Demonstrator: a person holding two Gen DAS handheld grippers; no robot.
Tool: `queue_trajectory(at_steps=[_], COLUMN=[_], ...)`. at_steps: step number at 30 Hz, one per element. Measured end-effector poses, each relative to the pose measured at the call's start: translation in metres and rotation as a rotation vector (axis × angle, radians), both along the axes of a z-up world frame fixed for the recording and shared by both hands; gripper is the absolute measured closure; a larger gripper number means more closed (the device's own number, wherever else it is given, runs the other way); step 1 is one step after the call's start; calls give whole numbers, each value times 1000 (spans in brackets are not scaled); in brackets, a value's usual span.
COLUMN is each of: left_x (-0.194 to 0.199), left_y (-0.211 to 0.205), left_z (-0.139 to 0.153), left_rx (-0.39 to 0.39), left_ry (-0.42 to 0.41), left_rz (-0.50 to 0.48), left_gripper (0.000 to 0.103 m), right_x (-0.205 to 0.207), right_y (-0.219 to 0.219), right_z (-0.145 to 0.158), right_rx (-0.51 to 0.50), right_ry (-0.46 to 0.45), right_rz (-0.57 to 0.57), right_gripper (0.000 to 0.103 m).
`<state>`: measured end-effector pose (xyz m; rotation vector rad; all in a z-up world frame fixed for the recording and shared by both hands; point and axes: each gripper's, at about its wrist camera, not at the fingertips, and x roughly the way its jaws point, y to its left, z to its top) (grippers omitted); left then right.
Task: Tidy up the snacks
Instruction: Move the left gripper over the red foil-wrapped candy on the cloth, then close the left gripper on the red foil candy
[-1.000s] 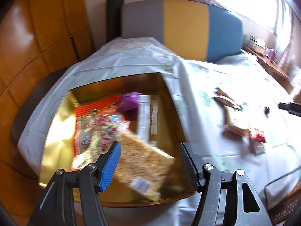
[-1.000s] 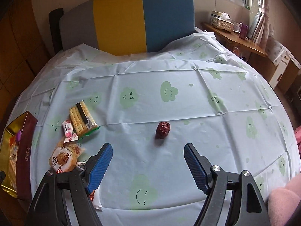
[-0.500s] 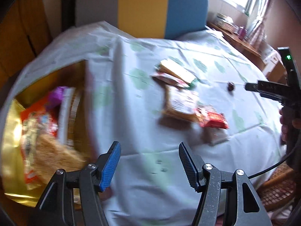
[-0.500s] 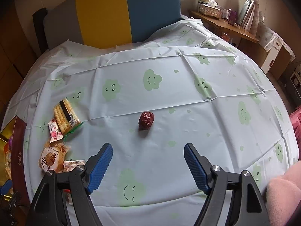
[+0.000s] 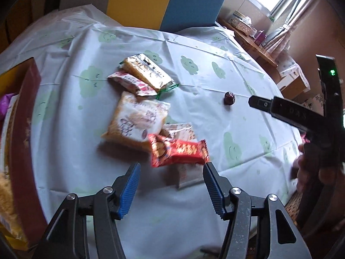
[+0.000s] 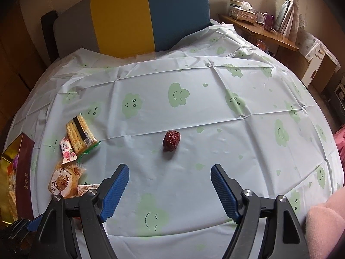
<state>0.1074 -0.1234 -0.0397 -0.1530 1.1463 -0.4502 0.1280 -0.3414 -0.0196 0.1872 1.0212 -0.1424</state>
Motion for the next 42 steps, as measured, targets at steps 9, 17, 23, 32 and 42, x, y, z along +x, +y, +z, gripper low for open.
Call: queue_trajectory(at_steps=[9, 17, 23, 32, 42], left_x=[23, 9, 7, -12, -4], left_y=[3, 38, 67, 60, 18], left_z=[-16, -4, -9, 23, -8], left_rx=[-70, -20, 60, 278, 468], left_ry=[54, 6, 37, -198, -252], left_rz=[46, 19, 76, -90, -440], left_gripper=[72, 81, 81, 52, 47], right_x=[3, 5, 5, 4, 4], right_y=[0, 2, 3, 1, 4], right_z=[-4, -8, -9, -9, -9], right_rx=[6, -5, -13, -15, -6], right_ry=[19, 39, 47, 50, 51], right_rz=[8, 17, 20, 10, 29], right_gripper=[23, 23, 23, 23, 23])
